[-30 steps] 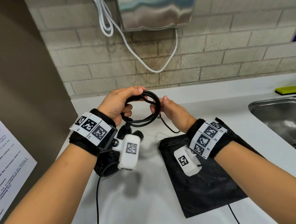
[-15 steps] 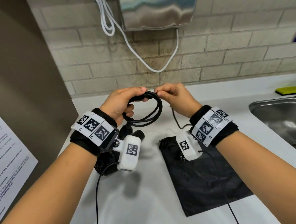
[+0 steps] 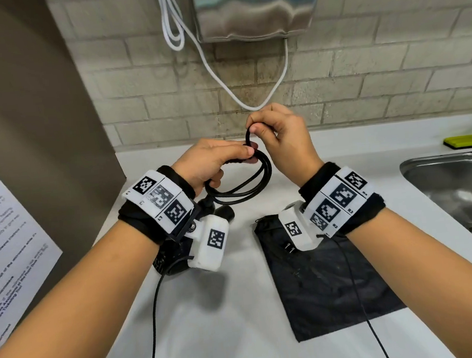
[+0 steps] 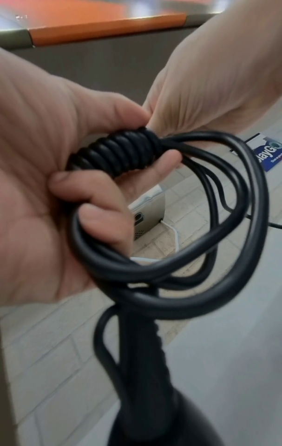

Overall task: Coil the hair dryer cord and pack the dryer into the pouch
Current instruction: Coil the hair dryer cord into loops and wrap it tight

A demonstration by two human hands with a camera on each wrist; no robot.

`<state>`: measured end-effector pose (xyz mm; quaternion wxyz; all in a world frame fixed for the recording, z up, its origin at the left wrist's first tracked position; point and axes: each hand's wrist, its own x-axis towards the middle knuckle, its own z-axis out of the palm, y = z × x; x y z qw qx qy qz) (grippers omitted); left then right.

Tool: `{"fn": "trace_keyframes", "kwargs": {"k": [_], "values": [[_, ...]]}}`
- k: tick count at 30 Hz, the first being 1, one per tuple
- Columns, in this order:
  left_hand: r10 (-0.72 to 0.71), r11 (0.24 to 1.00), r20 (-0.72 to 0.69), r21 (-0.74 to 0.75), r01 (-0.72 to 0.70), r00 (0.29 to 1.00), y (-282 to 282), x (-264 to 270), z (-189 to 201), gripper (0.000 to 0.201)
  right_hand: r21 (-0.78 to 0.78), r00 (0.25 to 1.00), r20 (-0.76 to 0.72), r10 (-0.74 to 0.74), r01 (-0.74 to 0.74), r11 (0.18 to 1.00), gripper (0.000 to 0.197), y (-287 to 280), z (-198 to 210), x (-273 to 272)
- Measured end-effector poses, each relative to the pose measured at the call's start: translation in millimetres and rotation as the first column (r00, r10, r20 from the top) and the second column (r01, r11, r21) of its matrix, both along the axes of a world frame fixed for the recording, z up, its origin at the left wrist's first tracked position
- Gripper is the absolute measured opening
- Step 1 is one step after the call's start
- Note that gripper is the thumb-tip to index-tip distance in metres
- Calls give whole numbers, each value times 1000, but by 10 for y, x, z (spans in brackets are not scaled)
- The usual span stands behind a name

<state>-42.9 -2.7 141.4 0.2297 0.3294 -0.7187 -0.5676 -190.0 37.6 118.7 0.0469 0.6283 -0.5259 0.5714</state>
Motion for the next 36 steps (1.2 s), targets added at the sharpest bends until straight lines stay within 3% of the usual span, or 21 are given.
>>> {"fn": "trace_keyframes", "kwargs": {"k": [8, 15, 16, 18, 20, 21, 23, 25, 27, 29, 32, 34, 36], "values": [[124, 992, -150, -15, -128, 981, -29, -55, -68, 10, -78, 1000, 22, 6, -4, 997, 13, 90, -35, 27], [184, 983, -201, 17, -184, 962, -34, -94, -47, 7, -306, 948, -180, -261, 198, 931, 24, 195, -315, -7], [188, 982, -196, 9, -190, 962, -40, -99, -48, 7, -268, 953, -209, -217, 158, 950, 20, 214, -379, -34], [196, 980, -187, -4, -200, 963, -41, -110, -53, 9, 6, 979, -205, -9, 11, 1000, 16, 256, -514, -114], [205, 977, -163, -30, -213, 965, -37, -125, -62, 15, 320, 979, -147, 145, -92, 943, 32, 284, -667, -185], [204, 976, -154, -47, -214, 967, -32, -135, -68, 17, 369, 975, -135, 176, -115, 922, 42, 303, -750, -205], [200, 975, -151, -67, -212, 968, -21, -158, -86, 17, 302, 978, -105, 181, -143, 943, 53, 346, -885, -229], [217, 971, -151, -67, -229, 964, -19, -170, -99, 10, 231, 988, -10, 154, -148, 962, 49, 398, -980, -244], [231, 969, -150, -57, -241, 961, -17, -170, -101, 4, 290, 992, 52, 114, -124, 949, 40, 424, -1083, -318], [224, 972, -151, -43, -233, 963, -13, -166, -106, 2, 531, 997, 0, 72, -61, 845, 33, 416, -1183, -464], [201, 979, -165, 2, -203, 966, 11, -151, -124, 5, 886, 949, -266, 167, 173, 429, 39, 379, -1367, -708], [198, 980, -177, 29, -196, 964, 26, -145, -145, 6, 919, 896, -370, 245, 315, 237, 46, 392, -1478, -800], [210, 978, -189, 52, -204, 959, 30, -144, -162, 8, 891, 856, -451, 254, 414, 188, 44, 388, -1512, -815]]}}
